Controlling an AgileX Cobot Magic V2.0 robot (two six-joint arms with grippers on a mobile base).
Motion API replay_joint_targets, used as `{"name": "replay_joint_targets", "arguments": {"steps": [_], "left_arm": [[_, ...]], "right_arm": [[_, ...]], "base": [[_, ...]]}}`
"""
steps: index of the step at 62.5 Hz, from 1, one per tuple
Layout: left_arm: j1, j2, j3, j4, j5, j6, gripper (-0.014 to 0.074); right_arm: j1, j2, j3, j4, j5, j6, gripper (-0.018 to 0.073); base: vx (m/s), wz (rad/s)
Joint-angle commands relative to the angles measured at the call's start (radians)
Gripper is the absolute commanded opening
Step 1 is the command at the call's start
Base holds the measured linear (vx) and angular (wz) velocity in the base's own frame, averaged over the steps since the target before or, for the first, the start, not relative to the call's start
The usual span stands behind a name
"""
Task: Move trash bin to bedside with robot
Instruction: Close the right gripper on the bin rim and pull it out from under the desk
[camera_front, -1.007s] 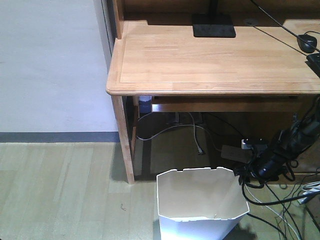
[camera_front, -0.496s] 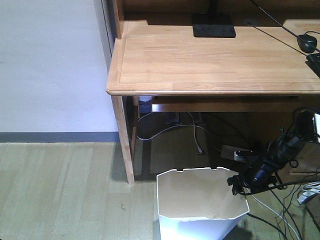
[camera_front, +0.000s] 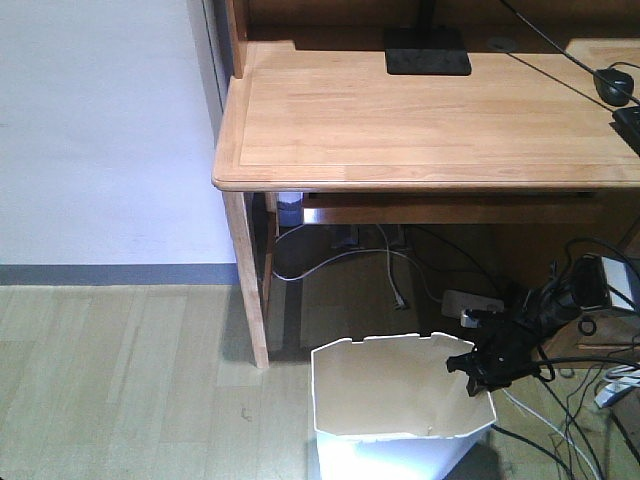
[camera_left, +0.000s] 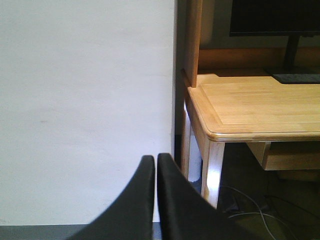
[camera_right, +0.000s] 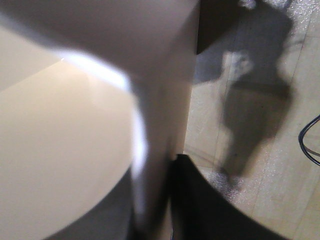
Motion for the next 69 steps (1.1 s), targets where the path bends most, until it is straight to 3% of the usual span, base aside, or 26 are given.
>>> {"name": "replay_joint_targets", "arguments": {"steps": [1,18,28,35,43,49,57,69], "left_arm": [[-0.002,-0.014,0.019,-0.008,-0.078,-0.006,-0.0006],[-0.002,-0.014,0.019,-0.008,-0.078,-0.006,-0.0006],[-0.002,-0.014,0.019,-0.008,-0.078,-0.006,-0.0006],[-0.002,-0.014,0.019,-0.008,-0.078,-0.006,-0.0006],[-0.002,-0.014,0.019,-0.008,-0.078,-0.006,-0.0006],[-0.002,-0.014,0.019,-0.008,-0.078,-0.006,-0.0006],[-0.002,-0.014,0.019,-0.008,-0.078,-0.006,-0.0006],[-0.002,-0.014,0.019,-0.008,-0.078,-0.006,-0.0006]], "right_arm": [[0.002,-0.065,-0.014,0.062,0.046,-0.022,-0.0015],[0.001,-0.127,-0.011,0.257,0.111,-0.234,-0.0007],[-0.007,-0.173,-0.011,0.337,0.14,-0.253,-0.0006],[-0.01,-0.218,0.013,0.385,0.166,-0.324,-0.0005],[-0.01,-0.314,0.157,0.476,0.072,-0.423,-0.0005],[-0.01,-0.403,0.295,0.591,-0.002,-0.563,-0.0005],[-0.022,-0.516,0.44,0.719,0.014,-0.732,-0.0005],[-0.04,-0.688,0.648,0.818,0.018,-0.871,-0.0005]], "base": [[0.0,0.0],[0.0,0.0],[0.0,0.0],[0.0,0.0],[0.0,0.0],[0.0,0.0],[0.0,0.0],[0.0,0.0]]}}
